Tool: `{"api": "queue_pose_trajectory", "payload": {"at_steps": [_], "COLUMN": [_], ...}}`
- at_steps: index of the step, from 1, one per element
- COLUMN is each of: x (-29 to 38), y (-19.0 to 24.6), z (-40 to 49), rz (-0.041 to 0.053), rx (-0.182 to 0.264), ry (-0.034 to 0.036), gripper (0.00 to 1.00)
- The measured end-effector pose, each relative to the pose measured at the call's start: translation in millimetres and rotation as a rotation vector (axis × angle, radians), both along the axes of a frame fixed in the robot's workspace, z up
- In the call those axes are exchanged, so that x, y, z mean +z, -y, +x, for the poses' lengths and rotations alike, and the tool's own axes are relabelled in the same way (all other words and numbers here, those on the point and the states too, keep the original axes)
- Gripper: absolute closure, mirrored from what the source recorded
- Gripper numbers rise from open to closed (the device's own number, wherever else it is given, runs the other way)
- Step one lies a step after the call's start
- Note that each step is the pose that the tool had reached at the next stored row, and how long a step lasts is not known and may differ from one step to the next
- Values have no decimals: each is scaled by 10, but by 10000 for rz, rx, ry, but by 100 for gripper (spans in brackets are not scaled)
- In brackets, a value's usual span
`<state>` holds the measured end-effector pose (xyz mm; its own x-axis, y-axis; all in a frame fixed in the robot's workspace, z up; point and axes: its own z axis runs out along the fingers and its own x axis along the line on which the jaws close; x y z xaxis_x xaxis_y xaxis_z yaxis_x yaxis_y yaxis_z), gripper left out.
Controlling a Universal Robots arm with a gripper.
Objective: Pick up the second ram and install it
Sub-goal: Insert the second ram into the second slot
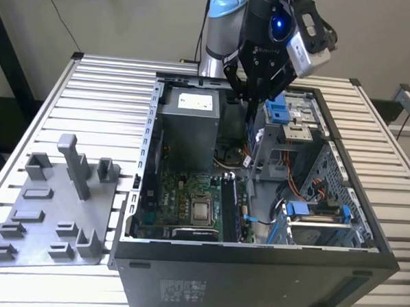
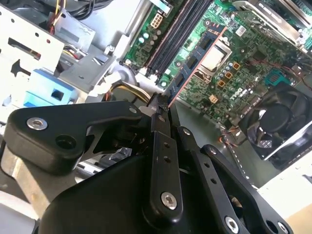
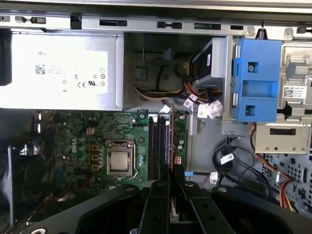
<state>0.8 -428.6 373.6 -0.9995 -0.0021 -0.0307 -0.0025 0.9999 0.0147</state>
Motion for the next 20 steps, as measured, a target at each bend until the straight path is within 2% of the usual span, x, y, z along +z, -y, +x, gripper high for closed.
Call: {"api": "queue_pose_trajectory", "payload": {"at_steps": [20], "x": [-335], "y": [83], "z": [-51], "rz": [2], "rx": [112], "ry": [-65], "gripper": [86]}}
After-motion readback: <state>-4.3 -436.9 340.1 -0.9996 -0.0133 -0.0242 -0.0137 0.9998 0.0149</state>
